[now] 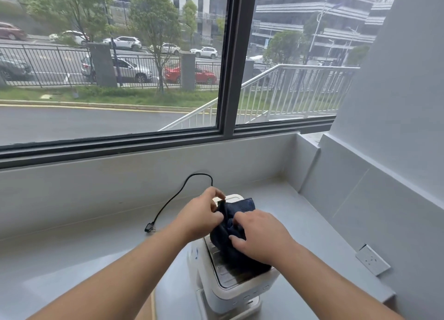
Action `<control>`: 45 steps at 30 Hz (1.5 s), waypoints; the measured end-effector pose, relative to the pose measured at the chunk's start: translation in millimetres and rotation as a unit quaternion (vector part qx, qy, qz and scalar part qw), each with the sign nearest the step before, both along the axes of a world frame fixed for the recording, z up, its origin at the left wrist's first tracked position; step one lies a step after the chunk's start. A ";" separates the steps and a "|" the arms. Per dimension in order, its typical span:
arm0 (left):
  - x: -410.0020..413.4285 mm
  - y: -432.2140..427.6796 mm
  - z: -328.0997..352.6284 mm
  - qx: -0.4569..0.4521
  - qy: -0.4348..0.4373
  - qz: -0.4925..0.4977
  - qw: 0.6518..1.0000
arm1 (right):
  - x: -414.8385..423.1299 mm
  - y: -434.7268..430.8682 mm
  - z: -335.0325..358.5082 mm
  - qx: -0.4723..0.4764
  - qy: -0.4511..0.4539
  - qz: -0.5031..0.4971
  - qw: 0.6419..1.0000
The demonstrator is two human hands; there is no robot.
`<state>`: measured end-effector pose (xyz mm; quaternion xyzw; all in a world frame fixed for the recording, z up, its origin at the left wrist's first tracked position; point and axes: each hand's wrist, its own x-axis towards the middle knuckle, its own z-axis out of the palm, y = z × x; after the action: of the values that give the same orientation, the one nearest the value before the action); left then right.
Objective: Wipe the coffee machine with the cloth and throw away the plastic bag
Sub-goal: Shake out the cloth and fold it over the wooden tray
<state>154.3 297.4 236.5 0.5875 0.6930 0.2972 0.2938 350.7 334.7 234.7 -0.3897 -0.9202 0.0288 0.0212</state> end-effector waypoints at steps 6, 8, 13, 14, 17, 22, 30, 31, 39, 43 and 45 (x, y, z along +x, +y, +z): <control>14.7 4.6 27.3 0.036 -0.212 0.055 0.975 | 5.9 -0.1 9.9 -0.007 0.080 -0.040 0.996; 19.7 5.2 38.3 0.048 -0.250 0.075 0.964 | 8.2 1.2 13.9 -0.015 0.120 -0.039 0.992; 36.8 3.7 57.7 0.081 -0.317 0.148 0.933 | 12.6 1.4 27.6 -0.040 0.201 0.011 0.979; 40.8 2.6 61.0 0.091 -0.317 0.159 0.931 | 12.7 1.2 29.5 -0.041 0.211 0.021 0.976; 53.4 -0.2 68.5 0.109 -0.317 0.182 0.924 | 13.2 4.4 35.5 -0.042 0.233 0.028 0.971; 60.4 -8.1 80.4 0.138 -0.296 0.190 0.926 | 8.5 7.3 40.8 -0.050 0.271 0.033 0.961; 37.5 -35.7 96.3 0.192 -0.268 0.235 0.914 | -30.0 -13.5 56.6 -0.112 0.302 0.080 0.943; 30.7 -39.2 97.2 0.197 -0.262 0.239 0.914 | -39.3 -16.6 57.5 -0.118 0.301 0.082 0.943; -57.3 -83.7 91.7 0.190 -0.265 0.256 0.910 | -122.3 -43.3 61.7 -0.126 0.289 0.055 0.947; -108.7 -116.9 84.7 0.144 -0.207 0.265 0.931 | -161.3 -61.6 61.9 -0.149 0.278 0.037 0.948; -134.1 -131.9 78.0 0.120 -0.161 0.267 0.943 | -180.2 -70.0 61.7 -0.158 0.277 0.027 0.947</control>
<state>20.1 165.5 314.5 0.3567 0.7270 0.5360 0.2386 170.5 264.7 296.4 -0.3400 -0.8718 0.2809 0.2131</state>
